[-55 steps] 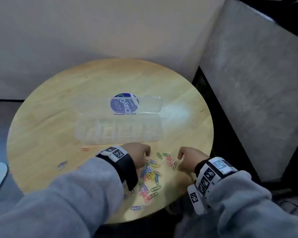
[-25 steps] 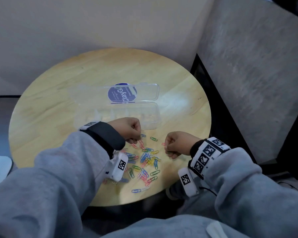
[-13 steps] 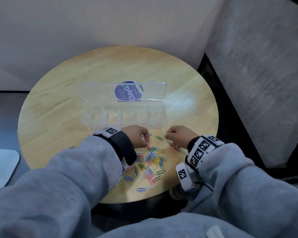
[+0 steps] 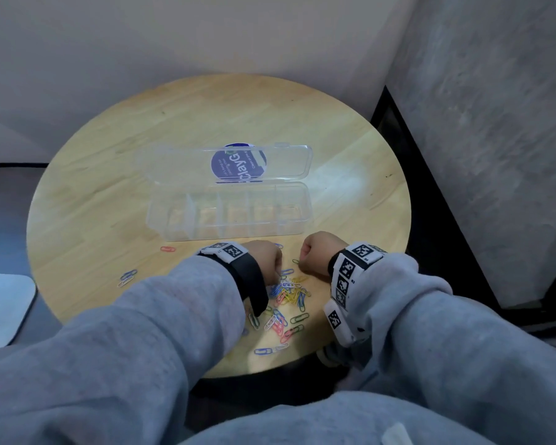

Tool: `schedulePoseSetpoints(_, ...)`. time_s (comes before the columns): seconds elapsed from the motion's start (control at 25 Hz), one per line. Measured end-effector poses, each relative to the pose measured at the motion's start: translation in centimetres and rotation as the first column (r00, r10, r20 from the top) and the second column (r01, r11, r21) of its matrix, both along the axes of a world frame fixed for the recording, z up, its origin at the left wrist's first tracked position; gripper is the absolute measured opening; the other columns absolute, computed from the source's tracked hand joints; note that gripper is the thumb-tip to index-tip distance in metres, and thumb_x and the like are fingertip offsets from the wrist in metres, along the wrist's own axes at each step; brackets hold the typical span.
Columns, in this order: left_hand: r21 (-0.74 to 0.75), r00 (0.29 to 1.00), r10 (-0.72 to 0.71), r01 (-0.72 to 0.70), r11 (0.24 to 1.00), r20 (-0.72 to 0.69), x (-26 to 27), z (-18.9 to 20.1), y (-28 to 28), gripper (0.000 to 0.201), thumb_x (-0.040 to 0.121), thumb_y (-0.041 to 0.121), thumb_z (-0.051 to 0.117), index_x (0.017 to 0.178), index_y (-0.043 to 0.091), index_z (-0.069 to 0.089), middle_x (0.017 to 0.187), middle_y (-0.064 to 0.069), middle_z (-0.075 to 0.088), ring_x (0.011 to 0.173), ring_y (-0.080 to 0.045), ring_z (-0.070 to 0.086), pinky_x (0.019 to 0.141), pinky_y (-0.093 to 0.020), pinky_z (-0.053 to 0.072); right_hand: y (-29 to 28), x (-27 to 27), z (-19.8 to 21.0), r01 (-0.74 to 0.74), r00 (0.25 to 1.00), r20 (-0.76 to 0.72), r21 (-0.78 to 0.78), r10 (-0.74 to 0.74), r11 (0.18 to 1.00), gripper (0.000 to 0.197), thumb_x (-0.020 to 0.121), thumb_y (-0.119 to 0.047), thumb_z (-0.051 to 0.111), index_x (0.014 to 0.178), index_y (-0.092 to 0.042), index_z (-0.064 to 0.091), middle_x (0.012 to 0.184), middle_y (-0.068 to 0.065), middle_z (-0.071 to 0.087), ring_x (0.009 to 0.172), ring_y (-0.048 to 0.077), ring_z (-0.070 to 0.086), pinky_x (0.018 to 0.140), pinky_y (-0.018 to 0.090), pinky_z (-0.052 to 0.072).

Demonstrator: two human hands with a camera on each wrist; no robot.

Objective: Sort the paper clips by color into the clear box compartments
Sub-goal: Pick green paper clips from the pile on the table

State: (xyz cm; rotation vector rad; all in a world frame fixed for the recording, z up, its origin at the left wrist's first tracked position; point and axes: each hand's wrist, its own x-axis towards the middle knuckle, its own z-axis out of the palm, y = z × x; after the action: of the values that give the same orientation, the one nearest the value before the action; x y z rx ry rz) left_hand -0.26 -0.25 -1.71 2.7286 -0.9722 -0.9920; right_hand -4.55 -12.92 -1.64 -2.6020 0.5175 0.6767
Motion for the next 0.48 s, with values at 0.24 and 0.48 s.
schedulePoseSetpoints(0.24, -0.15, 0.946, 0.236, -0.272, 0.95, -0.223, 1.1, 1.3, 2.7, 0.025, 0.076, 0.011, 0.065, 0.058, 0.02, 0.049, 0.058, 0.009, 0.053, 0.057, -0.009, 0.048, 0.058, -0.02, 0.038, -1.2, -2.5, 1.4, 0.17, 0.985, -0.079, 0.511, -0.151, 0.843, 0.022, 0.082, 0.0, 0.059, 0.067, -0.016, 0.052, 0.064, 0.004, 0.056, 0.051, 0.014, 0.048, 0.053, 0.023, 0.043)
schedulePoseSetpoints(0.48, -0.243, 0.713, 0.428, -0.632, 0.736, -0.555, 0.7, 3.1, 5.5, 0.019, 0.079, -0.001, 0.052, 0.069, 0.016, 0.055, 0.059, -0.003, 0.051, 0.054, -0.016, 0.046, 0.047, -0.018, 0.038, 0.0, -3.8, 1.7, 0.304, 0.953, -0.206, 0.661, -0.223, 0.686, 0.033, 0.09, 0.005, 0.033, 0.071, -0.006, 0.058, 0.065, 0.009, 0.046, 0.052, 0.015, 0.047, 0.044, 0.018, 0.044)
